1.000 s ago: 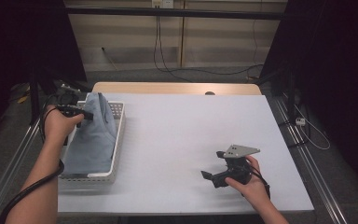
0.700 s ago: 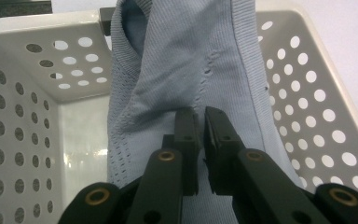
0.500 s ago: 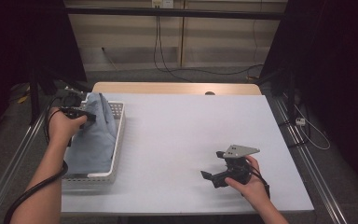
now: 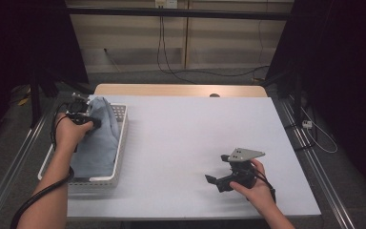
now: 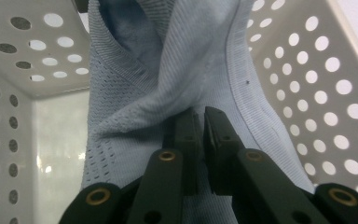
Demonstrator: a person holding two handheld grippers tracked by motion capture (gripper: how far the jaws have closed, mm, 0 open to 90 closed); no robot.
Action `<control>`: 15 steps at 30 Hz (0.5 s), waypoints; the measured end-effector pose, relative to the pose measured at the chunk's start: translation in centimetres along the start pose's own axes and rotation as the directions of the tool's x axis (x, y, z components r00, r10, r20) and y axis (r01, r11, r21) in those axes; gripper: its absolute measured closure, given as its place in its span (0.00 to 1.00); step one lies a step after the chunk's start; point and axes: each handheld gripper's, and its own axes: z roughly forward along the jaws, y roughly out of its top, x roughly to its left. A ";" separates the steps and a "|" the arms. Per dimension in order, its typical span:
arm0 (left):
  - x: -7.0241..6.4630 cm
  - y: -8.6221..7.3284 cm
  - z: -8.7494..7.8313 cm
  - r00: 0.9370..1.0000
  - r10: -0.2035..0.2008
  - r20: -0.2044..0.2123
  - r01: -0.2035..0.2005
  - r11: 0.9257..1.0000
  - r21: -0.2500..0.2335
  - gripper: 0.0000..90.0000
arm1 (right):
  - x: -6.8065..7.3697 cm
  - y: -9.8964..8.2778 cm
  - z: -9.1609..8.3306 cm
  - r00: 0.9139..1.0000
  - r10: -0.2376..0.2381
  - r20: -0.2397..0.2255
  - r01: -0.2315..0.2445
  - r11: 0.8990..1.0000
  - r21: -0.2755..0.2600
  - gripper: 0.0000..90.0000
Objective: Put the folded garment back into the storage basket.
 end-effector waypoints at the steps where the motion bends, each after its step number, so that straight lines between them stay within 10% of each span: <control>1: 0.0 -0.1 0.1 1.000 0.003 0.001 -0.003 1.000 0.003 0.94 | 0.0 0.0 0.0 1.000 -0.001 -0.001 0.001 1.000 -0.001 0.03; 15: 0.3 -0.9 1.8 1.000 0.001 0.005 -0.002 1.000 0.007 0.93 | 0.1 -0.1 0.2 1.000 -0.001 -0.007 0.001 1.000 0.007 0.03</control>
